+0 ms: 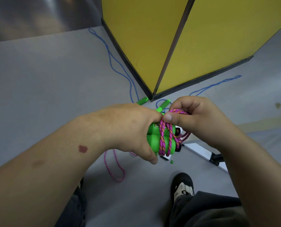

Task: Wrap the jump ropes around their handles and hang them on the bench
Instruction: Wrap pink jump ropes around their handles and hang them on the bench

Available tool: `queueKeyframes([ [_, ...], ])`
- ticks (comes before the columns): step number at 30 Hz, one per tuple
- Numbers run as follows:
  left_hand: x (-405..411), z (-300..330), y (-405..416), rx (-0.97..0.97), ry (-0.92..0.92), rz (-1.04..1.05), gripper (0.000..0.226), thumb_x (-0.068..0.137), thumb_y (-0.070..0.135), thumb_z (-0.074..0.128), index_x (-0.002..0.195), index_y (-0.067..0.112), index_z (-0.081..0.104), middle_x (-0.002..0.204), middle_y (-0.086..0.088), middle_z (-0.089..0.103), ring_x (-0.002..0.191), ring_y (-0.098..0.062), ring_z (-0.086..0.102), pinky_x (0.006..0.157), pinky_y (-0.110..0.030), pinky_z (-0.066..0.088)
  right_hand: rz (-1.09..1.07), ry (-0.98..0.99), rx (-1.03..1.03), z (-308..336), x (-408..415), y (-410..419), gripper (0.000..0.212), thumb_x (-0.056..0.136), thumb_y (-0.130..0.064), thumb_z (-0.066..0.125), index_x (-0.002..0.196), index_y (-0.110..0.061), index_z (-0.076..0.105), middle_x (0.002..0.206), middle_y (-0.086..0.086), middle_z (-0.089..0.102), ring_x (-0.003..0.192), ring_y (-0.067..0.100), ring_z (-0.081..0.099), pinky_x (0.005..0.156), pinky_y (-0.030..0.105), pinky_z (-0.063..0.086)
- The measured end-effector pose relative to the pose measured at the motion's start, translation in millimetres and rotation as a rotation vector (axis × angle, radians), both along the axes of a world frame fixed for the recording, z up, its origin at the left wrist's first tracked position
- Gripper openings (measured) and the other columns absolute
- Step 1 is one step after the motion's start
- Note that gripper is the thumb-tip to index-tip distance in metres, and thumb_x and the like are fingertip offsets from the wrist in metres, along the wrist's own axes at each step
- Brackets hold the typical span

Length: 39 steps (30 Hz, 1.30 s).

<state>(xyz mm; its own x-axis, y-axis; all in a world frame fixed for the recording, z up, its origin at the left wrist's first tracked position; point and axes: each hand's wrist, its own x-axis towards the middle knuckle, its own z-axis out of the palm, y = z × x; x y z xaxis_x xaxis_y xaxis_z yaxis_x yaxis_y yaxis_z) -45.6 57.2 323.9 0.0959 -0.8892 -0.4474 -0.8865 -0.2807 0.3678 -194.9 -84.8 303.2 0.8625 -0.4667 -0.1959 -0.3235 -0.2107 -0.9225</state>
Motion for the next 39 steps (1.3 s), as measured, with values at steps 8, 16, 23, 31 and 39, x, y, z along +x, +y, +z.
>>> queueKeyframes([
  [8, -1.1, 7.5, 1.3, -0.100, 0.073, 0.077, 0.061, 0.058, 0.073, 0.086, 0.097, 0.038, 0.054, 0.081, 0.014, 0.061, 0.069, -0.002, 0.059, 0.059, -0.029, 0.050, -0.110, -0.064, 0.311, -10.3, 4.0, -1.9, 0.025, 0.075, -0.039, 0.079, 0.072, -0.015, 0.070, 0.064, 0.007, 0.066, 0.053, 0.018, 0.059, 0.054, 0.025, 0.047],
  [16, 4.1, 15.5, 1.2, -0.209, 0.154, 0.298, 0.065, 0.052, 0.072, 0.087, 0.094, 0.037, 0.051, 0.079, 0.013, 0.060, 0.068, -0.001, 0.058, 0.054, -0.024, 0.039, -0.121, 0.044, 0.371, -14.5, 9.5, 9.6, 0.012, 0.079, -0.009, 0.063, 0.067, -0.006, 0.066, 0.062, 0.015, 0.046, 0.058, 0.025, 0.032, 0.058, 0.035, 0.032],
  [23, 10.8, 11.4, 0.9, -0.284, 0.174, 0.489, 0.088, 0.050, 0.070, 0.091, 0.114, 0.037, 0.040, 0.090, 0.011, 0.062, 0.073, -0.003, 0.060, 0.055, -0.030, 0.041, -0.025, 0.282, 0.135, -14.5, 11.4, 22.7, 0.048, 0.099, -0.024, 0.051, 0.052, -0.027, 0.058, 0.050, -0.004, 0.042, 0.048, 0.019, 0.035, 0.049, 0.032, 0.032],
  [31, 16.2, 0.6, -3.2, -0.263, -0.018, 0.464, 0.103, 0.041, 0.077, 0.089, 0.122, 0.034, 0.042, 0.099, 0.010, 0.053, 0.088, -0.019, 0.060, 0.076, -0.040, 0.054, 0.273, 0.418, -0.196, 8.9, 7.3, 28.9, 0.033, 0.103, -0.043, 0.047, 0.079, -0.033, 0.066, 0.066, -0.002, 0.038, 0.057, 0.010, 0.037, 0.057, 0.032, 0.034],
  [39, 16.9, -4.4, -5.2, -0.249, -0.123, 0.400, 0.100, 0.040, 0.080, 0.088, 0.115, 0.034, 0.040, 0.104, 0.006, 0.047, 0.087, -0.022, 0.056, 0.059, -0.034, 0.039, 0.372, 0.418, -0.510, 28.7, 1.1, 30.6, 0.027, 0.102, -0.035, 0.047, 0.084, -0.017, 0.055, 0.066, 0.001, 0.048, 0.055, 0.014, 0.041, 0.055, 0.044, 0.039],
])
